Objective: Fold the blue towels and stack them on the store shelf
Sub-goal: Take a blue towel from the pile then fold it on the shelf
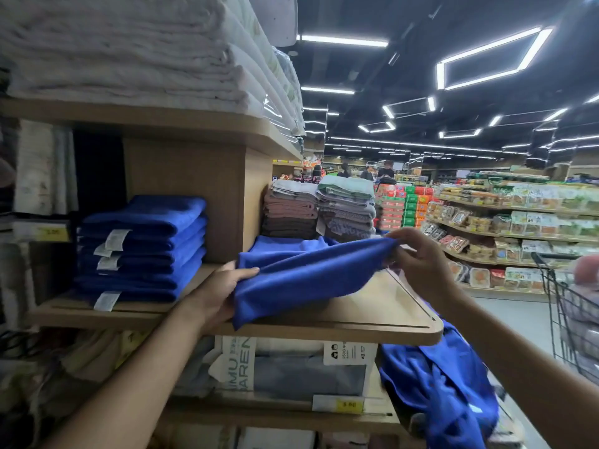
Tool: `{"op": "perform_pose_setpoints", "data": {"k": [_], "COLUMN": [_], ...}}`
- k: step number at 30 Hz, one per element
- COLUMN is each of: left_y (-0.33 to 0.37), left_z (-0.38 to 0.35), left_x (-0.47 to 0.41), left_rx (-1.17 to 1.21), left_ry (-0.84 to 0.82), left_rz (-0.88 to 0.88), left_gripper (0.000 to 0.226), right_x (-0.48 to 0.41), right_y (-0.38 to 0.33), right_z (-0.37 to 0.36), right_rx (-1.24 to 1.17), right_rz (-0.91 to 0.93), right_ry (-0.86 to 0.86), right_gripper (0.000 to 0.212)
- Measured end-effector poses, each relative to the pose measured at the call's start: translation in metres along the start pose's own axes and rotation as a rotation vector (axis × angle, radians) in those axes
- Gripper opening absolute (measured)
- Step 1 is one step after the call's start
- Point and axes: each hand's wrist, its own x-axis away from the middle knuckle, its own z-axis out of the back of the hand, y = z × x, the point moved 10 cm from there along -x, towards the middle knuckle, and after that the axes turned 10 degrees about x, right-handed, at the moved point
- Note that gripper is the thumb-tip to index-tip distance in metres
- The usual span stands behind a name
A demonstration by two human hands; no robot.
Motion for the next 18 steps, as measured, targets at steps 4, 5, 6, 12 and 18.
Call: {"op": "perform_pose_setpoints", "data": {"k": [4,5,6,12,18], "left_y": [-0.013,-0.015,-0.017,-0.017,-0.008], "left_z": [-0.018,-0.019,-0.019,-0.021,0.009], "left_x": [0.003,0.004,0.004,0.004,-0.01], "left_rx": [-0.122,-0.197,-0.265,-0.347,-0.403], "left_ry": [-0.123,-0.124,-0.13,-0.147,0.214], "left_rz": [0.15,0.182,0.203,0.21,0.039], "left_gripper": [0.032,0.03,0.029,0.027,0.032], "right_x": [0.012,0.023,0.036,0.11,0.089], "right_y": [0.022,0.017,0.001,-0.076,-0.053], "right_z": [-0.009,-0.019,-0.033,-0.147,-0.137], "right_rx": [0.928,1.119,1.138,0.723,0.257], "right_rz": [0.042,0.108,0.223,0.522,0.313], "right_ry": [-0.289,-0.311,-0.266,-0.373,-0.353], "right_gripper": [0.05,0.055,0.054,0.054,0.035]}}
